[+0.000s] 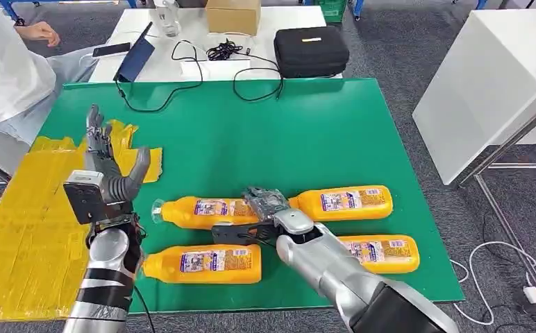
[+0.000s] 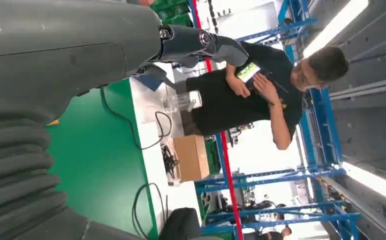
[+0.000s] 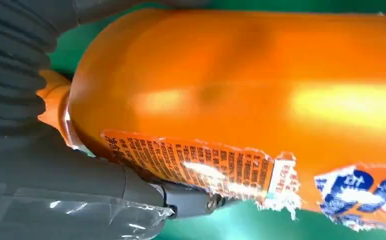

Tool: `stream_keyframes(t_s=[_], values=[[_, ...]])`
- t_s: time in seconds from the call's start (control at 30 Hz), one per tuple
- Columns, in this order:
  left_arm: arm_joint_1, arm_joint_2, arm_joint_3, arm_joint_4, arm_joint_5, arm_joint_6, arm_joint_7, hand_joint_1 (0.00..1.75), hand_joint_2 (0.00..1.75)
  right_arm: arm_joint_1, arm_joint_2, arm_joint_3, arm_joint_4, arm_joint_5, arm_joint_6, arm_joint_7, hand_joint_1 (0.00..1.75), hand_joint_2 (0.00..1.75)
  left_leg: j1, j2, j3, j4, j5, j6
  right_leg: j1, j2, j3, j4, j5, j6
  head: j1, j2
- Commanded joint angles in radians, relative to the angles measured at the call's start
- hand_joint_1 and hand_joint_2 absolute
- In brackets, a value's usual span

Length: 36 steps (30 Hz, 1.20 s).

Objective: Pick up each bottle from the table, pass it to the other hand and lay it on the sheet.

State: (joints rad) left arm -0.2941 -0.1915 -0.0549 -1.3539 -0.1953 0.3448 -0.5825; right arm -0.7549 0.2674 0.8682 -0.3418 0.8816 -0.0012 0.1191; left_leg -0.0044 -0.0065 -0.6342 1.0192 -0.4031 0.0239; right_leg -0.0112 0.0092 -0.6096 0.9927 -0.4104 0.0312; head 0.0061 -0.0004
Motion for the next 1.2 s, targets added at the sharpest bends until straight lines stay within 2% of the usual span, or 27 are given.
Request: stream_keyframes(t_s=[0.03,0.23,0.47,0.63,0.67,0.7,0.8,0.87,0.9,0.97,1.0,1.03,1.1,1.2], values=[[-0.002,-0.011,-0.026,0.033,0.0,-0.006,0.005,0.0,1.75,0.014,-0.036,-0.013,0.074,0.043,-0.065,0.036,1.75,1.75,0.001,-0.003,0.004,-0.001,0.0,-0.001,0.002,-0.004,0.006,-0.002,-0.001,-0.001,0.0,0.0],[0.004,-0.012,-0.025,0.03,-0.002,-0.008,0.005,0.0,1.75,0.016,-0.038,-0.04,0.064,0.05,-0.11,0.026,1.75,1.75,0.002,-0.003,0.005,-0.001,-0.001,-0.002,0.002,-0.005,0.007,-0.002,-0.001,-0.001,0.0,0.0],[0.033,-0.013,-0.025,0.007,-0.007,-0.012,0.005,0.0,1.75,0.037,-0.042,-0.113,0.035,0.109,-0.264,0.001,1.75,1.75,0.002,-0.002,0.005,0.0,-0.001,-0.002,0.002,-0.004,0.007,-0.002,-0.002,-0.001,0.0,0.0],[0.034,-0.013,-0.026,0.007,-0.007,-0.012,0.005,0.0,1.75,0.038,-0.042,-0.117,0.034,0.111,-0.269,0.0,1.75,1.75,0.001,-0.001,0.002,0.0,-0.001,-0.001,0.001,-0.002,0.003,-0.001,-0.001,-0.001,0.0,0.0],[0.036,-0.013,-0.026,0.006,-0.009,-0.013,0.005,0.0,1.75,0.043,-0.043,-0.133,0.029,0.12,-0.301,-0.003,1.75,1.75,0.002,-0.001,0.005,0.0,-0.002,-0.002,0.002,-0.003,0.006,-0.001,-0.002,-0.001,0.0,0.0],[0.039,-0.014,-0.026,0.002,-0.009,-0.014,0.005,0.0,1.75,0.046,-0.044,-0.147,0.024,0.135,-0.336,-0.006,1.75,1.75,0.0,-0.001,0.001,0.0,0.0,-0.001,0.0,-0.002,0.002,0.0,-0.001,-0.001,0.0,0.0],[0.056,-0.015,-0.033,-0.014,-0.015,-0.015,0.005,0.0,1.75,0.056,-0.053,-0.231,-0.014,0.161,-0.479,-0.038,1.75,1.75,0.002,-0.001,0.004,0.0,-0.002,-0.002,0.002,-0.002,0.005,-0.001,-0.001,-0.001,0.0,0.0],[0.065,-0.015,-0.036,-0.024,-0.016,-0.014,0.005,0.0,1.75,0.056,-0.057,-0.268,-0.032,0.163,-0.505,-0.058,1.75,1.75,0.002,0.0,0.003,0.001,-0.002,-0.002,0.002,-0.002,0.004,-0.001,-0.001,-0.001,0.0,0.0],[0.076,-0.015,-0.039,-0.034,-0.021,-0.012,0.004,0.0,1.75,0.071,-0.063,-0.336,-0.087,0.145,-0.63,-0.113,1.75,1.75,0.001,0.0,0.002,0.001,-0.001,-0.001,0.001,-0.001,0.003,-0.001,-0.001,-0.001,0.0,0.0],[0.085,-0.016,-0.042,-0.044,-0.023,-0.01,0.003,0.0,1.75,0.081,-0.068,-0.39,-0.135,0.136,-0.697,-0.152,1.75,1.75,0.001,0.0,0.002,0.001,-0.001,-0.001,0.001,-0.002,0.003,0.0,-0.001,-0.001,0.0,0.0],[0.09,-0.016,-0.045,-0.051,-0.025,-0.009,0.003,0.0,1.75,0.122,-0.073,-0.481,-0.252,0.169,-0.697,-0.185,1.75,1.75,0.001,0.0,0.001,0.0,-0.001,-0.001,0.001,-0.001,0.002,0.0,0.0,0.0,0.0,0.0],[0.092,-0.016,-0.048,-0.054,-0.026,-0.009,0.002,0.0,1.75,0.12,-0.072,-0.489,-0.247,0.17,-0.697,-0.193,1.75,1.75,0.001,-0.001,0.001,0.001,-0.001,-0.001,0.001,-0.002,0.003,0.0,-0.001,-0.001,0.0,0.0],[0.095,-0.017,-0.058,-0.059,-0.035,-0.006,0.001,0.0,1.75,0.178,-0.052,-0.631,-0.395,0.199,-0.697,-0.278,1.75,1.75,0.002,-0.001,0.002,0.001,-0.002,-0.002,0.002,-0.002,0.003,0.0,-0.001,-0.001,0.0,0.0],[0.1,-0.019,-0.079,-0.07,-0.05,-0.004,0.006,0.0,1.75,0.24,-0.015,-0.759,-0.54,0.196,-0.697,-0.385,1.75,1.75,0.001,-0.002,0.0,0.0,-0.001,-0.001,0.001,-0.003,0.002,0.0,-0.001,-0.001,0.0,0.0]])
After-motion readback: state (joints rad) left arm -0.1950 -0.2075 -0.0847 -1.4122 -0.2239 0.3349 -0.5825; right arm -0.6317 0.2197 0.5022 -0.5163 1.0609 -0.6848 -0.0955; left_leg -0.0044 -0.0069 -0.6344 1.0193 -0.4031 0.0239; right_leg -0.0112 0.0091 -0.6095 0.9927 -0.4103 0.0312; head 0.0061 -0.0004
